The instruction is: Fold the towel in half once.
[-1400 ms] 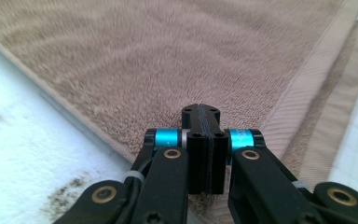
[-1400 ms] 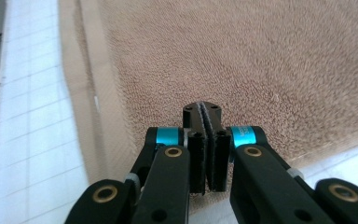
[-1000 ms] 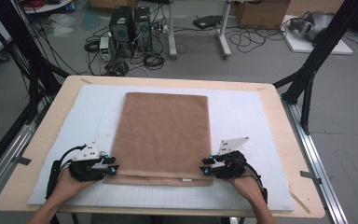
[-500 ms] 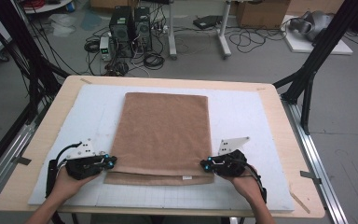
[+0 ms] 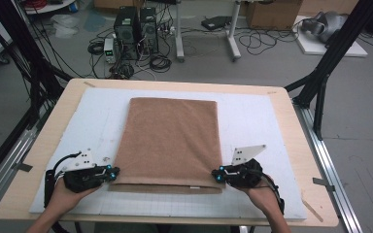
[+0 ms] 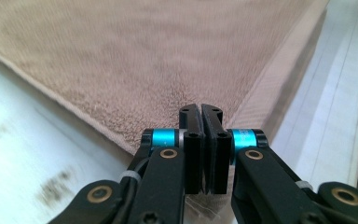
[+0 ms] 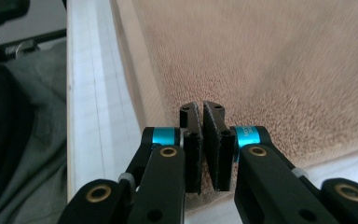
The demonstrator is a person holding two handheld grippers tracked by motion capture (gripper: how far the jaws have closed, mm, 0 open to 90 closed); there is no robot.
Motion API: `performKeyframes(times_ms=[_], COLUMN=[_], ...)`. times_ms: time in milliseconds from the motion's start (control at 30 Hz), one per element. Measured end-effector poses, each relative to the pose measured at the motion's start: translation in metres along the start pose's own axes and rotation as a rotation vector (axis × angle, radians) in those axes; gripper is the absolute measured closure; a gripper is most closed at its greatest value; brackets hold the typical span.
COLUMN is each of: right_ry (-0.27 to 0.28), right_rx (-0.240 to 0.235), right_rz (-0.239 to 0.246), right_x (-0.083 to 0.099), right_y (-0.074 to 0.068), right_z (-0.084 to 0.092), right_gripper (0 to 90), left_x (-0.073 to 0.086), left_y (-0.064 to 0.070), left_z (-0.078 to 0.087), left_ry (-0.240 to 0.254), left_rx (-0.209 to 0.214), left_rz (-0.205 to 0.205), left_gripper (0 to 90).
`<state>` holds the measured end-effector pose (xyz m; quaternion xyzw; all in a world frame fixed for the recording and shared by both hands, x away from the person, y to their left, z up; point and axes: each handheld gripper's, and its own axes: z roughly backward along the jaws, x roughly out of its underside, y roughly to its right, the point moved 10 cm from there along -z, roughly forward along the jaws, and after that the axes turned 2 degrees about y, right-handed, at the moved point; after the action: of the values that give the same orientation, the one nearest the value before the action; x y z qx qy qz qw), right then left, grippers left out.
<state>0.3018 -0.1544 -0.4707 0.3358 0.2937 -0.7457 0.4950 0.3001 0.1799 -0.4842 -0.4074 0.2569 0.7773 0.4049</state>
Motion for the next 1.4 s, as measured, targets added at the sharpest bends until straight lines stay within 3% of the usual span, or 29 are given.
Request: performKeyframes(times_ms=[133,233,300,400,500,600,867,967,1067,1233,1400], right_ry=[-0.067,-0.045,-0.025,-0.054,-0.083,-0.067,-0.014,0.004,0.036,0.063,0.076], right_rx=[-0.031,-0.036,-0.036,-0.035,-0.037,-0.047,0.005,0.027,0.061,0.100,0.124], right_rz=[-0.022,-0.042,-0.051,-0.057,-0.056,-0.075,-0.074,-0.119,-0.133,-0.160,-0.142], right_x=[0.018,0.016,0.014,0.020,0.028,0.029,0.012,0.007,0.003,-0.006,-0.026], right_y=[-0.001,0.001,0.003,0.007,0.005,0.005,0.014,0.022,0.031,0.045,0.051], right_z=[-0.014,-0.016,-0.015,-0.020,-0.025,-0.025,-0.021,-0.019,-0.017,-0.015,-0.015], right_gripper=[83.3,76.2,75.8,75.5,75.8,73.5,51.9,43.7,37.0,32.8,30.4], left_x=[0.015,0.009,0.010,0.018,0.019,0.018,-0.003,-0.011,-0.017,-0.017,-0.018], left_y=[0.004,0.001,-0.003,-0.004,-0.003,-0.003,-0.018,-0.025,-0.028,-0.033,-0.032], left_z=[-0.010,-0.009,-0.009,-0.012,-0.012,-0.012,-0.005,-0.002,0.000,0.001,0.003], left_ry=[-0.053,-0.031,-0.041,-0.078,-0.065,-0.069,0.023,0.049,0.072,0.072,0.075], left_rx=[0.001,-0.009,-0.018,-0.020,-0.021,-0.020,-0.064,-0.093,-0.108,-0.128,-0.128], left_rz=[-0.017,0.004,0.007,0.003,0.003,0.006,0.070,0.079,0.092,0.108,0.103], left_gripper=[85.6,71.5,70.8,71.9,72.1,70.9,55.9,47.8,43.4,37.9,37.5])
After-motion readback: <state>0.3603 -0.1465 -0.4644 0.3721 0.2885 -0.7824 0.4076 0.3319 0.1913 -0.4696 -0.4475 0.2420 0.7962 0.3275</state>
